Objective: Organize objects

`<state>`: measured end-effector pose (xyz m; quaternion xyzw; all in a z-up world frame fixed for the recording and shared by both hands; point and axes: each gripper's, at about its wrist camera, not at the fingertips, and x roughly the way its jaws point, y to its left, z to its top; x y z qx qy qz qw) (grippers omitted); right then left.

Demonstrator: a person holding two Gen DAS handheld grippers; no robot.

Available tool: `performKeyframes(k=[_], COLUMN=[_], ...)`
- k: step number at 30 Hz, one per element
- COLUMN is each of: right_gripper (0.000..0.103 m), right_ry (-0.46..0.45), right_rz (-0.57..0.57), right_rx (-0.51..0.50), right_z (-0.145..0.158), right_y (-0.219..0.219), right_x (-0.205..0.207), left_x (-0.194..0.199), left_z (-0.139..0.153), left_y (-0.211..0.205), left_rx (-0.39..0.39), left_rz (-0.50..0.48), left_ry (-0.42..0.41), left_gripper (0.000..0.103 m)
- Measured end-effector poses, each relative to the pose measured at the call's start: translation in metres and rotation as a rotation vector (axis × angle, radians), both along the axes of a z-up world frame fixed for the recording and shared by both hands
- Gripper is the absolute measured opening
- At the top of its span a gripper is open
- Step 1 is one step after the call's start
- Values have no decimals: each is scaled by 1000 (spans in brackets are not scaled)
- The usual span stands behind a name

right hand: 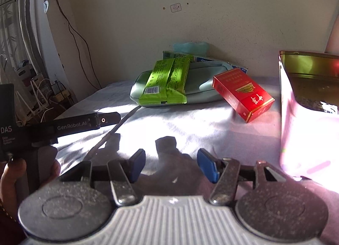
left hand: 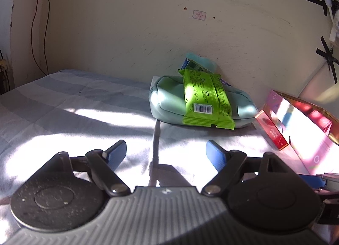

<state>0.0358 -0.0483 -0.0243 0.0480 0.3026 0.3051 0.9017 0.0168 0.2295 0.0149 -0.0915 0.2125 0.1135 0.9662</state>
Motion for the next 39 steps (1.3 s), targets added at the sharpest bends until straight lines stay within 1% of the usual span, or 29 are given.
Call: performKeyframes(k=[39], right_gripper=[59], right_ry=[1], right_rz=[-1], right_rx=[0], right_z=[0], right_y=[0], right_x=[-1], left_x=[1], left_z=[0], left_y=[2], left_rx=[-9], left_rz=[9], left_ry=[2], left_gripper=[84])
